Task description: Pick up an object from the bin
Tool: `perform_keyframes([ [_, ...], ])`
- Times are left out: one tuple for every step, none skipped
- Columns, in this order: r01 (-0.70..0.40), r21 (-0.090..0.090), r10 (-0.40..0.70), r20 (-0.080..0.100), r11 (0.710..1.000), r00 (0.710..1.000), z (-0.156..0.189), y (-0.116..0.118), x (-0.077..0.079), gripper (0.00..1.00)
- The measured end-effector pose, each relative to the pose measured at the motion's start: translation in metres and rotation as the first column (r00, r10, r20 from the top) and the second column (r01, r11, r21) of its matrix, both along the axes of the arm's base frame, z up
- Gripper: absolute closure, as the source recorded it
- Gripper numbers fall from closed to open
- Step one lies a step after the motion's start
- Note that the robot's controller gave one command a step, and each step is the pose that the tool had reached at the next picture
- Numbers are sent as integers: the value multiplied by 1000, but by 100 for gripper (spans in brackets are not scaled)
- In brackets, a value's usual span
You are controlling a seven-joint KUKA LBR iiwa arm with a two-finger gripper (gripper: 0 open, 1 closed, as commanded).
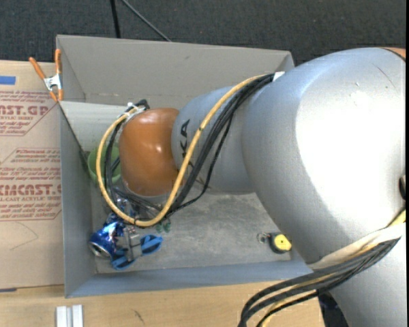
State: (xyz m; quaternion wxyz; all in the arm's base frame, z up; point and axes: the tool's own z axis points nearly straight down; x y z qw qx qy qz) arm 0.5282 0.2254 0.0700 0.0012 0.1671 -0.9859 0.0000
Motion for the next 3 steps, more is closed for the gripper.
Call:
perform_keyframes([
  [1,2,-1,4,1000,1000,2,1,1,100],
  [-197,1,197,7,980,980,100,-52,-42,100],
  [-217,3,217,15,976,976,270,-28,-23,100],
])
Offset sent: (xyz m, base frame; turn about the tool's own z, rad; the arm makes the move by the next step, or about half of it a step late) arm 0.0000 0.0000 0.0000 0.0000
